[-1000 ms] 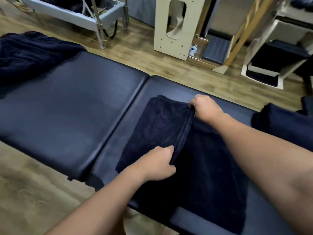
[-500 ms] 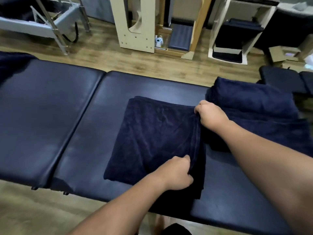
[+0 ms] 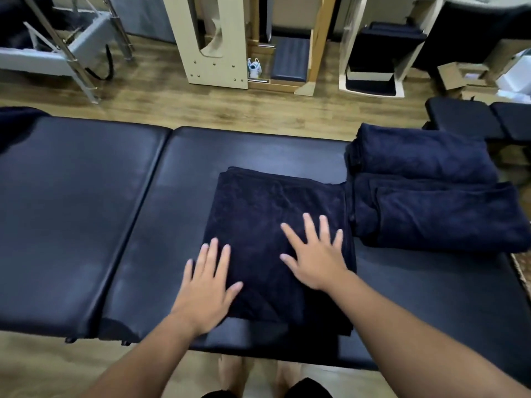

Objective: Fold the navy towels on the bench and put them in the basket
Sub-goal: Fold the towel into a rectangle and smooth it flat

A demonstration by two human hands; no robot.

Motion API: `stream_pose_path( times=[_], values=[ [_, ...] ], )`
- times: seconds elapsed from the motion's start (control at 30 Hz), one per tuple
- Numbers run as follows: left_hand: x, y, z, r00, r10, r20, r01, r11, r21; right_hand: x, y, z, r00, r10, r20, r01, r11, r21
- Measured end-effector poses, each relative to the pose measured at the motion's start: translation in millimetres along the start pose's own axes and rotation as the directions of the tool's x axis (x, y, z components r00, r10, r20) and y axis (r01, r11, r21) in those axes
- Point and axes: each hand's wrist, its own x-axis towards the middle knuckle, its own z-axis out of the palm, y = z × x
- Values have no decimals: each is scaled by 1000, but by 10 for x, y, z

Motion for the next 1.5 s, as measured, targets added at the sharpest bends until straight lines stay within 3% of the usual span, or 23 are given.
stream_pose_path(
  times=[0.1, 0.17, 0.27, 0.4, 0.53, 0.7, 0.83, 0.9, 1.03, 1.13, 1.23, 1.37, 1.5],
  values=[
    [-82, -302, 75, 998, -13, 68, 8, 997, 80, 31, 183, 57, 977, 201, -65, -203, 979, -22],
    [6, -257, -15, 997, 61, 56, -67, 992, 110, 120, 163, -4, 966, 227, -122, -235, 970, -58],
    [223, -62, -143, 976, 214, 40, -218, 970, 105, 309, 167, -241, 922, 224, -316, -254, 965, -57],
    [385, 43, -180, 963, 232, 135, -250, 959, 137, 652, 384, -560, 898, 349, -268, -333, 937, 105],
    [494, 41, -271, 952, 245, 183, -273, 950, 149, 925, 559, -750, 936, 252, -246, -253, 967, 31],
    [783, 55, -462, 939, 265, 218, -303, 939, 162, 973, 507, -846, 869, 348, -353, -351, 935, 56],
    [1067, 125, -508, 948, 237, 214, -273, 949, 158, 602, 170, -478, 876, 76, -476, -119, 991, -61],
    [1199, 165, -523, 954, 220, 204, -255, 953, 165, 253, -125, -204, 915, 1, -404, -29, 998, -64],
    [1459, 186, -616, 951, 196, 238, -233, 962, 141, -453, -358, 309, 989, 46, -144, -46, 999, 1],
    [1602, 161, -693, 944, 185, 272, -221, 970, 106, -859, -113, 574, 978, 87, -190, -102, 992, -75],
    [1622, 145, -689, 939, 186, 289, -228, 967, 117, -1116, 126, 674, 956, 241, -168, -258, 962, -90],
    [1413, 165, -620, 948, 245, 203, -281, 944, 171, -1253, 123, 751, 920, 314, -234, -326, 945, -12],
    [857, 22, -329, 897, 424, 129, -441, 880, 177, -1304, -106, 658, 829, 443, -341, -415, 896, 155]
  ],
)
